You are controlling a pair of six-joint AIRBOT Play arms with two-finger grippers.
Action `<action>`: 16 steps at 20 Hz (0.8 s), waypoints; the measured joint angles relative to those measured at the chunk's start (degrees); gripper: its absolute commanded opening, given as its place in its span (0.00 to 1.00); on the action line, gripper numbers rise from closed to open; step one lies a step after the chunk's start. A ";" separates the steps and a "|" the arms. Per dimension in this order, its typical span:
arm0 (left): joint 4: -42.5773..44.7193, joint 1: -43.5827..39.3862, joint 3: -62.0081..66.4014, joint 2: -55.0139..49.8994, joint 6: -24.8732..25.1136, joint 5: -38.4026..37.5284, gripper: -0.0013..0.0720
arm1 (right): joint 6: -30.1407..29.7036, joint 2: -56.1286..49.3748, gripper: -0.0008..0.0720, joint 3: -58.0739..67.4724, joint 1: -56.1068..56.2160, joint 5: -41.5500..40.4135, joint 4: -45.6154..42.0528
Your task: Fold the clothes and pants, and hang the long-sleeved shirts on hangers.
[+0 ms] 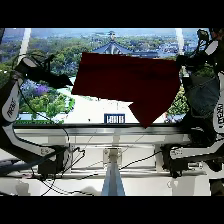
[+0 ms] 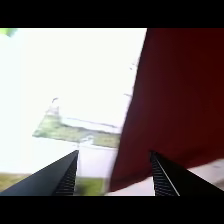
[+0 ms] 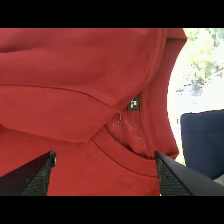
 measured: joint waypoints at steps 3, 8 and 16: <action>-4.15 -0.92 -0.04 -2.47 1.86 -1.66 0.63 | 0.00 0.09 0.95 0.00 0.00 0.90 0.00; -4.26 -2.08 -0.13 -4.09 3.56 -1.66 0.06 | -0.68 2.08 0.95 0.00 0.00 0.94 1.09; -0.39 -2.19 0.04 2.19 4.39 -0.02 0.03 | -1.57 12.61 0.75 0.00 0.00 1.97 2.27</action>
